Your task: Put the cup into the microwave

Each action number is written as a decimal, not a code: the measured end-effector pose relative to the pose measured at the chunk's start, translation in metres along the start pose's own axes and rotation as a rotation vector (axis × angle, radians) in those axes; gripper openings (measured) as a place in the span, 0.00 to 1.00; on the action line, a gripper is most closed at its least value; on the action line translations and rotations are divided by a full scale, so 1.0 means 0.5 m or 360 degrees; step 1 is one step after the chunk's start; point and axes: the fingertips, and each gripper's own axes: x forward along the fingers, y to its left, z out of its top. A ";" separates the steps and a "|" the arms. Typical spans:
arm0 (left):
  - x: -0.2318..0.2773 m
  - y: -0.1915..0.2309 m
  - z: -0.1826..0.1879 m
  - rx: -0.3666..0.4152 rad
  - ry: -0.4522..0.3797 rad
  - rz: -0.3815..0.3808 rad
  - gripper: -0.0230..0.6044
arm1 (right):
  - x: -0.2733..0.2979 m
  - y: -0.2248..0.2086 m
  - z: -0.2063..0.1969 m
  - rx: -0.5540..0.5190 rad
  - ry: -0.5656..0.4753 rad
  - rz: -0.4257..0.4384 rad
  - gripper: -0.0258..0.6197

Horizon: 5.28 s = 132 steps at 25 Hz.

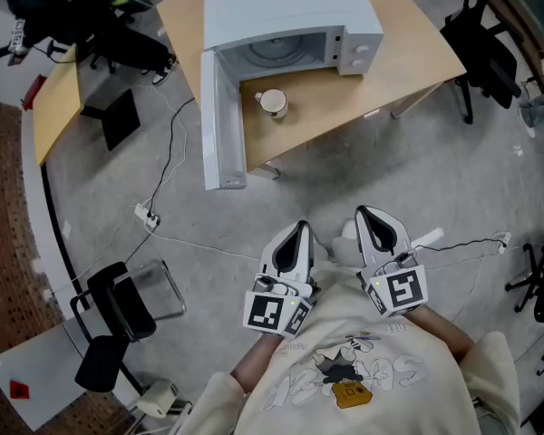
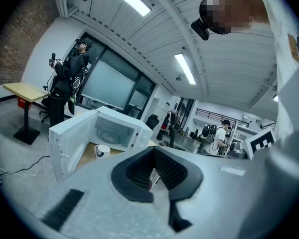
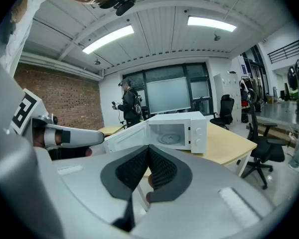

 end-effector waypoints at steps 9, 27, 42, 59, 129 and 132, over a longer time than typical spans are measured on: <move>0.002 -0.037 -0.019 0.0015 0.0013 -0.0010 0.03 | -0.032 -0.004 -0.009 -0.0013 0.0004 0.0030 0.05; 0.200 0.083 -0.050 0.0207 -0.0014 0.0310 0.44 | -0.047 -0.081 -0.041 0.0089 0.0045 0.0318 0.24; 0.354 0.274 -0.020 0.0144 0.0096 0.0176 0.64 | 0.278 -0.116 0.000 0.0043 0.0131 0.0218 0.29; 0.595 0.554 -0.189 0.0244 0.0305 0.0589 0.78 | 0.378 -0.164 -0.014 0.0034 0.0346 0.0212 0.29; 0.948 0.592 0.023 0.0516 0.0179 0.0494 0.72 | 0.386 -0.223 0.035 0.0163 0.0214 0.0023 0.28; 0.911 0.576 0.024 0.0484 0.0185 0.0502 0.72 | 0.396 -0.221 0.048 0.0146 0.0185 0.0050 0.28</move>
